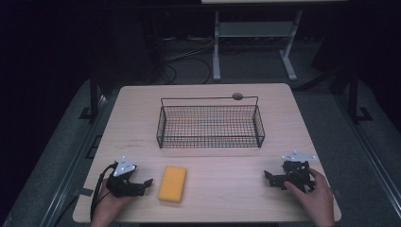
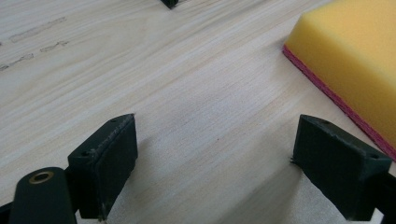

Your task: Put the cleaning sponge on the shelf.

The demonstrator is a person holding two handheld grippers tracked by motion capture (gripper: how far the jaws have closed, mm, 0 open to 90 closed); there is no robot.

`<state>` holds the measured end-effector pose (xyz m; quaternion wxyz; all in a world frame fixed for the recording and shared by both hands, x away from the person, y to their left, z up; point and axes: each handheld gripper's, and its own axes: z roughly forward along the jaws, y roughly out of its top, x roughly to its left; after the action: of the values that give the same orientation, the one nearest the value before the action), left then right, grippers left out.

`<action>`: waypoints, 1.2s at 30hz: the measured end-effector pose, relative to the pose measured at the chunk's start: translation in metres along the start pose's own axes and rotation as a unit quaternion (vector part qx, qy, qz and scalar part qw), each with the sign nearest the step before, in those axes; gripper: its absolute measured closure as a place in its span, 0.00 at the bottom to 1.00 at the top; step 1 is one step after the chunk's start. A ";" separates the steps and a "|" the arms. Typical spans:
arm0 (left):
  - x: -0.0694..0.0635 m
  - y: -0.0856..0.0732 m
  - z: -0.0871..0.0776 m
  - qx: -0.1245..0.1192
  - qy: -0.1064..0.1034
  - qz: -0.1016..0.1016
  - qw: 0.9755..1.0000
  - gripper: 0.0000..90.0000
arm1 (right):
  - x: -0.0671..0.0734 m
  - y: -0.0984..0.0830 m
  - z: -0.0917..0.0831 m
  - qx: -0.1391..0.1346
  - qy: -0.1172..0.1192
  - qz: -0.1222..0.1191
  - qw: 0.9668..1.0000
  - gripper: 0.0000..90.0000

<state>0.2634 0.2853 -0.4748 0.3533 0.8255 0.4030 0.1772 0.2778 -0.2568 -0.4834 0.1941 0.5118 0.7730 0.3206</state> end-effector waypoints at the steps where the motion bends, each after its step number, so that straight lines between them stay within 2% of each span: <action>1: 0.000 0.000 0.000 0.000 0.000 0.000 1.000 0.14 | 0.000 0.000 0.000 0.000 0.001 0.001 1.000 0.00; 8: 0.001 0.000 0.000 -0.001 -0.003 -0.004 1.000 0.14 | 0.000 0.000 0.000 -0.001 0.000 0.000 1.000 0.00; 10: 0.001 0.002 -0.002 0.005 -0.009 -0.010 1.000 0.16 | 0.000 0.000 0.000 -0.001 0.000 0.000 1.000 0.00; 13: 0.002 0.005 -0.004 0.010 -0.018 -0.016 1.000 0.25 | 0.000 0.000 0.000 -0.001 0.000 -0.001 1.000 0.00; 15: 0.002 0.008 -0.007 0.017 -0.017 -0.009 1.000 0.30 | 0.000 0.000 0.000 -0.001 0.000 -0.001 1.000 0.00; 18: 0.002 0.014 -0.011 0.013 -0.020 -0.010 1.000 0.42 | 0.000 0.000 0.000 -0.001 0.000 -0.001 1.000 0.00; 23: 0.001 0.023 -0.017 0.018 -0.035 -0.011 0.999 0.74 | 0.000 0.000 0.000 -0.001 0.000 0.000 1.000 0.00; 28: -0.001 0.031 -0.019 0.033 -0.047 -0.009 0.998 0.98 | 0.000 0.000 0.000 -0.001 0.000 0.000 1.000 0.00; 36: -0.009 0.039 -0.013 0.045 -0.053 -0.005 0.998 0.99 | 0.000 0.000 0.000 -0.001 0.000 0.000 1.000 0.00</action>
<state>0.2708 0.2676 -0.4376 0.3376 0.8469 0.3950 0.1132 0.2780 -0.2567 -0.4835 0.1948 0.5115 0.7729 0.3211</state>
